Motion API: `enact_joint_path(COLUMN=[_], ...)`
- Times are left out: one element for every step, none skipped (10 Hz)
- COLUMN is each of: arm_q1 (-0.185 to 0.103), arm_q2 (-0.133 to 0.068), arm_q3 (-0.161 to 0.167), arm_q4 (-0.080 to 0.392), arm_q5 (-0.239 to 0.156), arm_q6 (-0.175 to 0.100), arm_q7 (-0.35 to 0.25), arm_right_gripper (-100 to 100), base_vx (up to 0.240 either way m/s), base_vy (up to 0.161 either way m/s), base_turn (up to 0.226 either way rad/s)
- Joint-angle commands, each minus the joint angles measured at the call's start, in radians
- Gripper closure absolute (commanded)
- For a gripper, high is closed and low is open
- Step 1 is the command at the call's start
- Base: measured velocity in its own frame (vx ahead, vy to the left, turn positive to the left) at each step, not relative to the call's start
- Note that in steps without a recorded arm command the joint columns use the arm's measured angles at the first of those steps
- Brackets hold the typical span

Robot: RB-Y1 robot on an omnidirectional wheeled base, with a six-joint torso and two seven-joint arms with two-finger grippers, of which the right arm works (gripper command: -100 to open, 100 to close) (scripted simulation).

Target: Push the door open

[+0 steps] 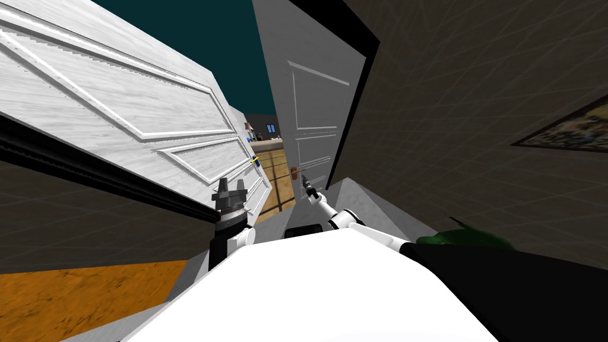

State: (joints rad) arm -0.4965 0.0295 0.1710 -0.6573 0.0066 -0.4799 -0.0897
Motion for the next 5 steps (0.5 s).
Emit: enact_joint_path(arm_q1=[-0.024,-0.017,-0.019,-0.019,-0.019], arm_q2=[0.007,0.004,-0.024,-0.024,-0.042], arm_q3=[0.011,0.006,0.005,0.005,0.002], arm_q4=[0.034,0.026,0.03,0.03,0.031], arm_q5=[-0.001,-0.001,-0.002,-0.002,-0.002], arm_q6=[0.006,-0.001,-0.001,-0.001,-0.002], arm_q7=[-0.01,-0.006,-0.007,-0.007,-0.006], arm_right_gripper=[-100,-100,-100,-100,-100], base_vx=[0.124,0.059,0.085,0.105,0.142], base_vy=[-0.13,-0.06,-0.002,0.029,0.057], base_turn=[0.013,0.012,0.02,0.009,0.02])
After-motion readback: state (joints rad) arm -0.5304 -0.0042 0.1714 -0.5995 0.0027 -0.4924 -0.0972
